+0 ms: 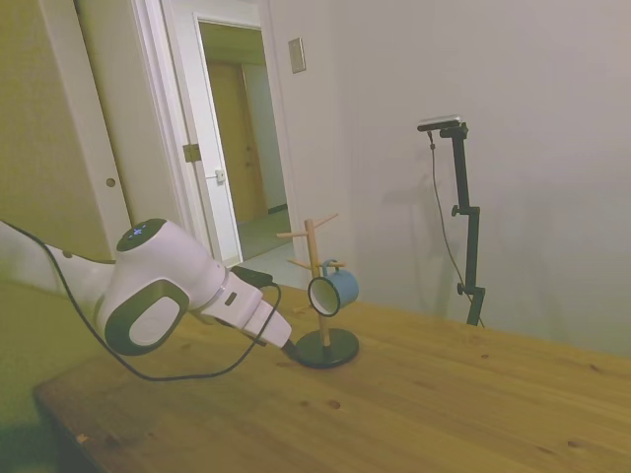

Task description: Unload the mug

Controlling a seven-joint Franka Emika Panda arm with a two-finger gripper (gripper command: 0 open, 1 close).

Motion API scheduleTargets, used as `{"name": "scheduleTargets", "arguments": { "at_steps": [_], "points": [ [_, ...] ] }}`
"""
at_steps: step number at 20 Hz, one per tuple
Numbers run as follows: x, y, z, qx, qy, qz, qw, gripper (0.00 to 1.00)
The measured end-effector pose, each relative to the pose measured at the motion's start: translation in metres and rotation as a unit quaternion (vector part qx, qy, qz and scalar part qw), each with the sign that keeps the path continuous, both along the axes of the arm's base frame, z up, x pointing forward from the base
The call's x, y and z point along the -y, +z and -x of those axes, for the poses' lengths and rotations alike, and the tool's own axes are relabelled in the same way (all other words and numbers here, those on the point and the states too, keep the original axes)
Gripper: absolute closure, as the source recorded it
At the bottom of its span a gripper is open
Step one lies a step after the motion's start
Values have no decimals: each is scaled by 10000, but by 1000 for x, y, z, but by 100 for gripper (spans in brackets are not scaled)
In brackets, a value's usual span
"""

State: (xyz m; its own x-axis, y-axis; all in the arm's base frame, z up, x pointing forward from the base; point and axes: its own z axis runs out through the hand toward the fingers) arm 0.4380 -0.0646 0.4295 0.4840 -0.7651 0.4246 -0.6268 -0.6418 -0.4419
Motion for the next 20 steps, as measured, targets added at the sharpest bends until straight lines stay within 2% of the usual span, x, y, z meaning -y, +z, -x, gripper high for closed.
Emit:
{"name": "scheduleTargets", "arguments": {
  "at_steps": [7, 11, 20],
  "points": [
    [12, -4, -17, 895, -219, 170, 9956, 0],
    [15, 7, -26, 1348, -269, 250, 9902, 0],
    [23, 12, -65, 1459, -268, 302, 9885, 0]
  ]
}}
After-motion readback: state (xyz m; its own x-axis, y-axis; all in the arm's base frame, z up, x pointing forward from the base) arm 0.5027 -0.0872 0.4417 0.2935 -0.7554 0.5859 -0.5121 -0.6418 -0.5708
